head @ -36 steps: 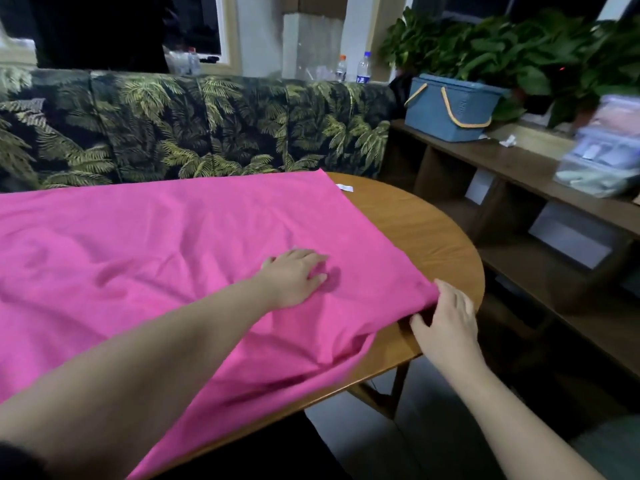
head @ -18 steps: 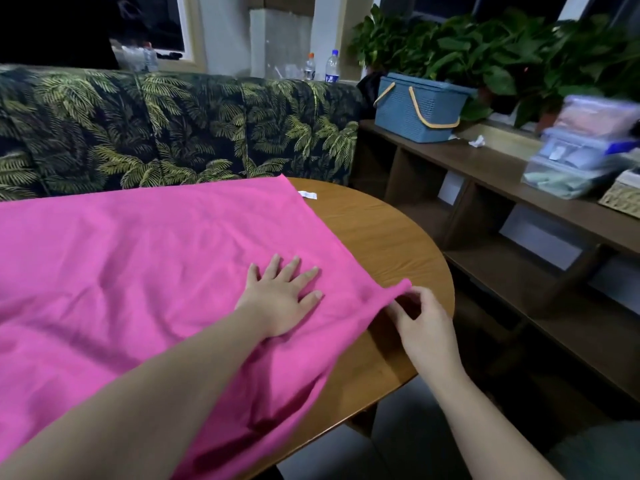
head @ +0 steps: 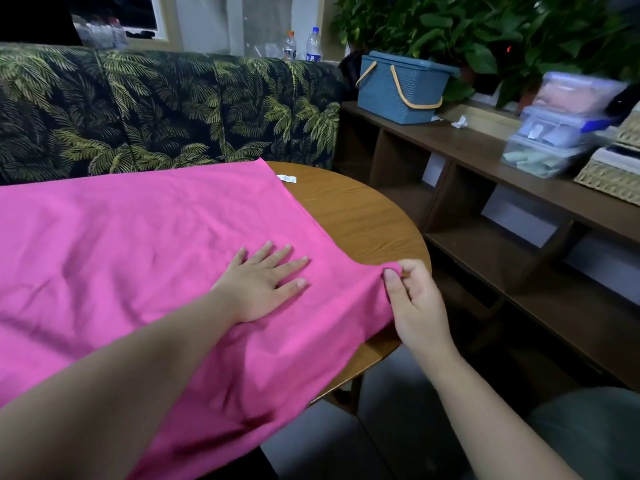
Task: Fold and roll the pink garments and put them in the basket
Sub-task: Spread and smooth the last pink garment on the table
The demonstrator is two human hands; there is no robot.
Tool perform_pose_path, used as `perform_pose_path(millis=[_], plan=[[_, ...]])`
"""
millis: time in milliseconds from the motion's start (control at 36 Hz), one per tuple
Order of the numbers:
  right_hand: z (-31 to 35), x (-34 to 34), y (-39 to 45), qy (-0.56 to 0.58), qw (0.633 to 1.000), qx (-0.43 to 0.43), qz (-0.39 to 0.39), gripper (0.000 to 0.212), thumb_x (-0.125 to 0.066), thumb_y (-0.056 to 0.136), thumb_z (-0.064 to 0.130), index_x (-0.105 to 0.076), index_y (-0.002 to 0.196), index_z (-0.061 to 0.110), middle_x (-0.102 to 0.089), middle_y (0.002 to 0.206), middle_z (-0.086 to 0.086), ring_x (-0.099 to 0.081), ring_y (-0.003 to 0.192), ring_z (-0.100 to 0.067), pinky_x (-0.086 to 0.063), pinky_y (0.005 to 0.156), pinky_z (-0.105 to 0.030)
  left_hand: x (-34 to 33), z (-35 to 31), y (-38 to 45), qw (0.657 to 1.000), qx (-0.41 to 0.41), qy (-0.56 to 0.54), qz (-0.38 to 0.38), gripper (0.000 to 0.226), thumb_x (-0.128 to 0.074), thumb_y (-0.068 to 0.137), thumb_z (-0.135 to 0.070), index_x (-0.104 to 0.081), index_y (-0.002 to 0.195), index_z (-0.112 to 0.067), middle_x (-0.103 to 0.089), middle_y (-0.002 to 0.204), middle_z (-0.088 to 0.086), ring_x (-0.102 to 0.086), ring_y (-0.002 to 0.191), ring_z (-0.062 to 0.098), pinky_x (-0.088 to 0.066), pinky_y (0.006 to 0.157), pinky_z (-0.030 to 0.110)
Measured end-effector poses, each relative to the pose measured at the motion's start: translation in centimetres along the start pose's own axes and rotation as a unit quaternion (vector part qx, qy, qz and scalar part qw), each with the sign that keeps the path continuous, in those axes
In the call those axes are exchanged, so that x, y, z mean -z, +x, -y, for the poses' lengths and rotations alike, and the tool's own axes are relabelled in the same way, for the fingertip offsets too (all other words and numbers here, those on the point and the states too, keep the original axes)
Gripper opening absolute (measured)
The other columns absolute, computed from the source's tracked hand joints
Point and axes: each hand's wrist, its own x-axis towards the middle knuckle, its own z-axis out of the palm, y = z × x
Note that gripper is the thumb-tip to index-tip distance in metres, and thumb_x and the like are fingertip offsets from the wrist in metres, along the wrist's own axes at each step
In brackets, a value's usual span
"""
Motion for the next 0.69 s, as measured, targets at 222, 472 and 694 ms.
perform_pose_path(millis=[222, 472, 694], plan=[[-0.9, 4.8, -1.2, -0.058, 0.993, -0.096, 0.041, 0.008, -0.063, 0.091, 0.024, -0.058, 0.091, 0.031, -0.058, 0.058, -0.005, -0.051, 0.055, -0.011, -0.040, 0.055, -0.022, 0.0, 0.1, 0.2, 1.000, 0.001, 0.014, 0.005, 0.055, -0.013, 0.094, -0.064, 0.002, 0.146, -0.053, 0.008, 0.160, -0.013, 0.012, 0.147, 0.014, 0.006, 0.118, 0.048], [-2.5, 4.8, -2.9, -0.253, 0.960, -0.095, 0.072, 0.021, -0.065, 0.088, 0.033, -0.060, 0.106, 0.023, -0.055, 0.055, 0.006, -0.054, 0.054, -0.006, -0.046, 0.058, -0.029, 0.2, -0.1, 0.1, 1.000, 0.008, 0.014, 0.014, 0.056, -0.016, 0.095, -0.063, 0.002, 0.147, -0.052, 0.007, 0.160, -0.012, 0.012, 0.147, 0.015, 0.006, 0.118, 0.048], [-0.2, 2.1, 0.7, -0.269, 0.957, -0.074, 0.080, 0.043, -0.060, 0.090, 0.040, -0.049, 0.127, 0.020, -0.057, 0.063, 0.008, -0.059, 0.070, -0.010, -0.052, 0.071, -0.035, 0.8, -1.4, 2.6, 0.994, -0.061, -0.022, -0.085, 0.040, -0.041, 0.099, -0.031, -0.045, 0.139, -0.030, -0.039, 0.148, -0.010, -0.033, 0.137, 0.016, -0.029, 0.112, 0.043]])
